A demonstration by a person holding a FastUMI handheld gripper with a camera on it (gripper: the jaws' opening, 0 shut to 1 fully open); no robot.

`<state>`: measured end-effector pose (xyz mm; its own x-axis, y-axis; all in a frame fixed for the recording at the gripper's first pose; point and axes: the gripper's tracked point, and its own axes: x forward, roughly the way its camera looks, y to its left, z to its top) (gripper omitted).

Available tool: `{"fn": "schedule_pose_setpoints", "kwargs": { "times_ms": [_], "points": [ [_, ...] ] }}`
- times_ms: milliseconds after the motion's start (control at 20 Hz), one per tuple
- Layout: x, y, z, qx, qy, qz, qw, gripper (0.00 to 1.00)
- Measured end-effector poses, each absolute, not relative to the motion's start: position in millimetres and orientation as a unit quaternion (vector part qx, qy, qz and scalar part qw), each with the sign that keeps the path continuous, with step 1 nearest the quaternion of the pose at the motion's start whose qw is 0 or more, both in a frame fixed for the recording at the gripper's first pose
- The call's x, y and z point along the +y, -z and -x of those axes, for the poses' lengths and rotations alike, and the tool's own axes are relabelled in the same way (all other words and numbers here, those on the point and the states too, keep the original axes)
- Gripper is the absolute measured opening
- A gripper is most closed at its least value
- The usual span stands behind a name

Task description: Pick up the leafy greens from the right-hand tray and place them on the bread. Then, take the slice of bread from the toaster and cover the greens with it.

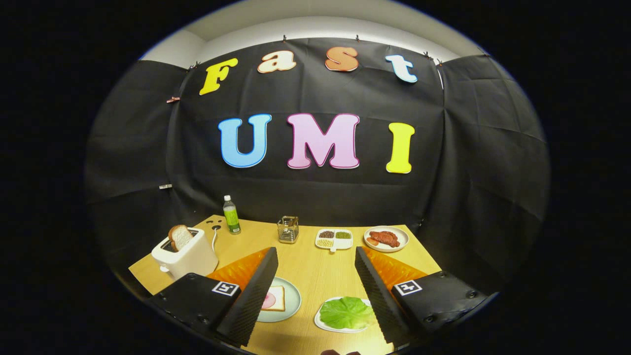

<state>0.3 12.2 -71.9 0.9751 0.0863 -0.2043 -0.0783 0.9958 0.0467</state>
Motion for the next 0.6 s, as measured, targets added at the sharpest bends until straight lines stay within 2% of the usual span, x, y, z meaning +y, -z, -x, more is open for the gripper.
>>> {"fn": "schedule_pose_setpoints", "kwargs": {
  "times_ms": [300, 600],
  "points": [
    [-9.8, 126.5, -10.0, 0.160, -0.027, -0.027, 0.986, 0.98],
    [-35.9, 207.9, -16.4, 0.259, -0.017, -0.023, 0.965, 0.98]
  ]
}}
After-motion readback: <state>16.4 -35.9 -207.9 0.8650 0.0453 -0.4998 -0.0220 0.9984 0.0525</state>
